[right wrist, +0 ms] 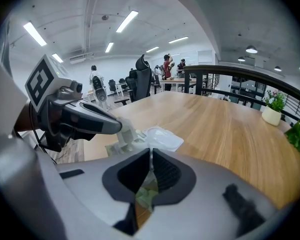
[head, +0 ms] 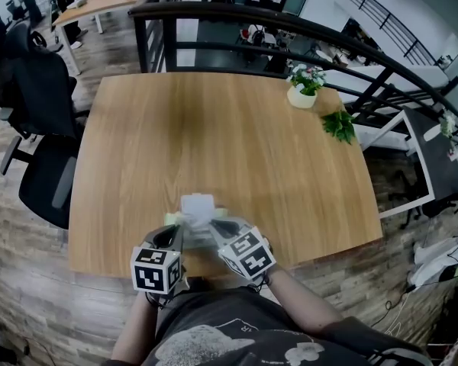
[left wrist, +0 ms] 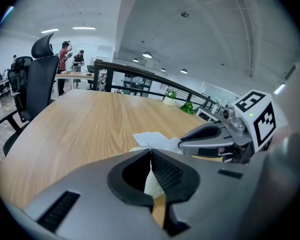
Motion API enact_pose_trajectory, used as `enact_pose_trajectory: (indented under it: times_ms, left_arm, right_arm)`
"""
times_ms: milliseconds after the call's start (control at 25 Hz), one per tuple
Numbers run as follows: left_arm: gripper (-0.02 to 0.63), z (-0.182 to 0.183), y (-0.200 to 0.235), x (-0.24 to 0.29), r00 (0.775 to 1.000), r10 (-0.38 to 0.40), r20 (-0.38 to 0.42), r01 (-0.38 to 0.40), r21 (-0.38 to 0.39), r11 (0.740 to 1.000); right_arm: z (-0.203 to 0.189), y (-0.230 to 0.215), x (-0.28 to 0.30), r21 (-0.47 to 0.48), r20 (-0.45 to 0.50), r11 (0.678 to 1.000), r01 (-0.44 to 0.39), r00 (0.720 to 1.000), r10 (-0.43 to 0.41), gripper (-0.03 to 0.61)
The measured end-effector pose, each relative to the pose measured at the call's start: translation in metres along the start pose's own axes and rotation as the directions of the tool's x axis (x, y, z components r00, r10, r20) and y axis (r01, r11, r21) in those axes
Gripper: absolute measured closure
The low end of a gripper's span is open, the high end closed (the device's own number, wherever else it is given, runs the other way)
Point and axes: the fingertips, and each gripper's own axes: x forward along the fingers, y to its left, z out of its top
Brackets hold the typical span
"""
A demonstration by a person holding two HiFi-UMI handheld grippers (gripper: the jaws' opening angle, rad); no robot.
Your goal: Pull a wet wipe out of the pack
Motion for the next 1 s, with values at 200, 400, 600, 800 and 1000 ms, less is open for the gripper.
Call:
enact_pose_trajectory:
  times_ms: [200,400,600,800,1000]
  left_arm:
    - [0.595,0.0,-0.001,-0.002,1.0,0.007,0.004,-0.007,-0.006,1.0]
    - [0.595,0.001,-0.001,-0.001,1.0,0.014,0.006,-0.014,-0.011,1.0]
    - [0.595,0.003,-0.002,-0.003,1.0,0.02,0.008,-0.02,-0.012,1.0]
    - [0.595,0.001,-0.002,-0.004,1.0,0.023,0.006,-0.023,-0.018,1.0]
    - [0.595,0.002,-0.003,-0.004,1.0,0.027,0.01,-0.027,-0.024,0.999]
  right_arm:
    - [-0.002,-0.001,-0.004,0.0,0.004,1.0,0.013,1.0,-0.013,0.545]
    - [-0.003,-0.007,-0.008,0.008,0.008,1.0,0.029,1.0,-0.029,0.545]
    - [-0.004,-0.012,-0.011,0.016,0.009,0.999,0.033,0.999,-0.033,0.545]
    - [-0.005,-0.012,-0.012,0.016,0.012,0.999,0.028,1.0,-0.028,0.545]
    - [-0.005,-0.016,-0.015,0.029,0.022,0.999,0.036,0.999,-0.037,0.545]
